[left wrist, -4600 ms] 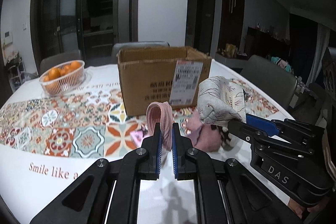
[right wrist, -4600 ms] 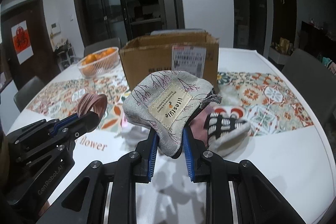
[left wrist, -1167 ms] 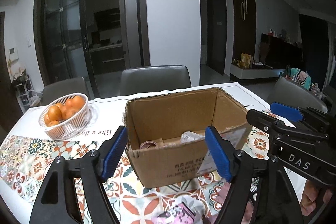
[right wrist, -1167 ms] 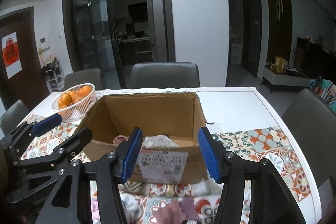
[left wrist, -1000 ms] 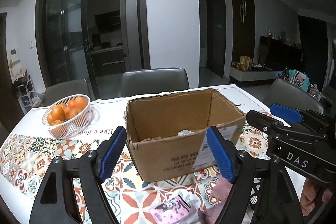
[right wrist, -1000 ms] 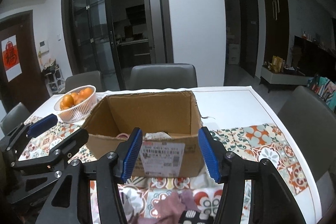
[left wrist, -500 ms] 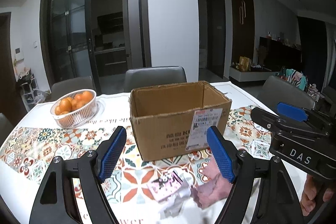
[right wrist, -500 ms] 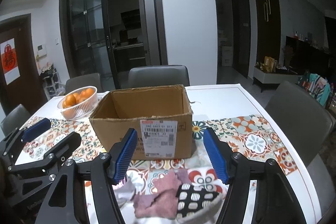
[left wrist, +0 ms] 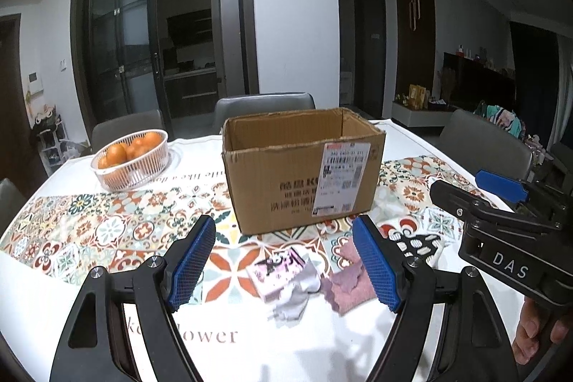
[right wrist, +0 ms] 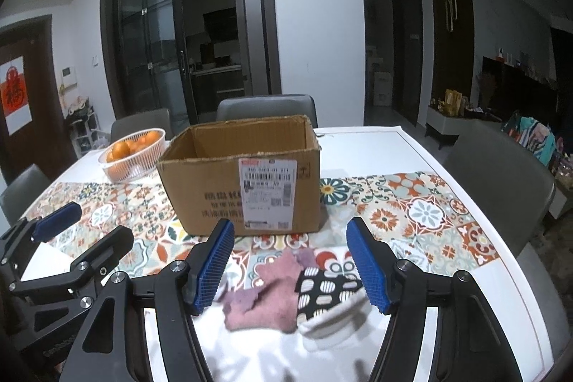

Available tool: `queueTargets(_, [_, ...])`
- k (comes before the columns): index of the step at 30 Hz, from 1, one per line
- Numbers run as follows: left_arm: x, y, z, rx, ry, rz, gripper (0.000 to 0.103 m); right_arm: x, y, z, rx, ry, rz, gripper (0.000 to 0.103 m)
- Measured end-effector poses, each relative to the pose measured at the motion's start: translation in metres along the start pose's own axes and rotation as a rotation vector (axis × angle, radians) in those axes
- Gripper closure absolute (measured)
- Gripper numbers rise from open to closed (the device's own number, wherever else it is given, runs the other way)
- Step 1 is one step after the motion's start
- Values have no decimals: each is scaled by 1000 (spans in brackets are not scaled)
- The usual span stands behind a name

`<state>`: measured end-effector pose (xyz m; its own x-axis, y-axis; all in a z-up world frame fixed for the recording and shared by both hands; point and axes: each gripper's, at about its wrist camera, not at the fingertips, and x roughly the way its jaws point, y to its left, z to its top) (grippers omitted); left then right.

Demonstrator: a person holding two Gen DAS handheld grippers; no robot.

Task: Organize soft objects
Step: 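Withdraw both tools from the box toward the white cloth and pink towel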

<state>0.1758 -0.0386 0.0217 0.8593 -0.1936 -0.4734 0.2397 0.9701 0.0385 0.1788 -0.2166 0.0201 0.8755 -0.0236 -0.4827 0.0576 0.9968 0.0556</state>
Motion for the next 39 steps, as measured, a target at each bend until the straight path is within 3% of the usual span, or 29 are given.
queueTargets(9, [-2, -7, -31, 30, 36, 19, 24, -2, 4, -28, -52, 30, -13, 36])
queueTargets(27, [8, 12, -86, 50, 143, 8, 24, 16, 29, -76, -37, 163, 92, 36])
queueTargets(39, [32, 19, -98, 72, 179, -10, 25, 49, 38, -94, -32, 248, 127, 37])
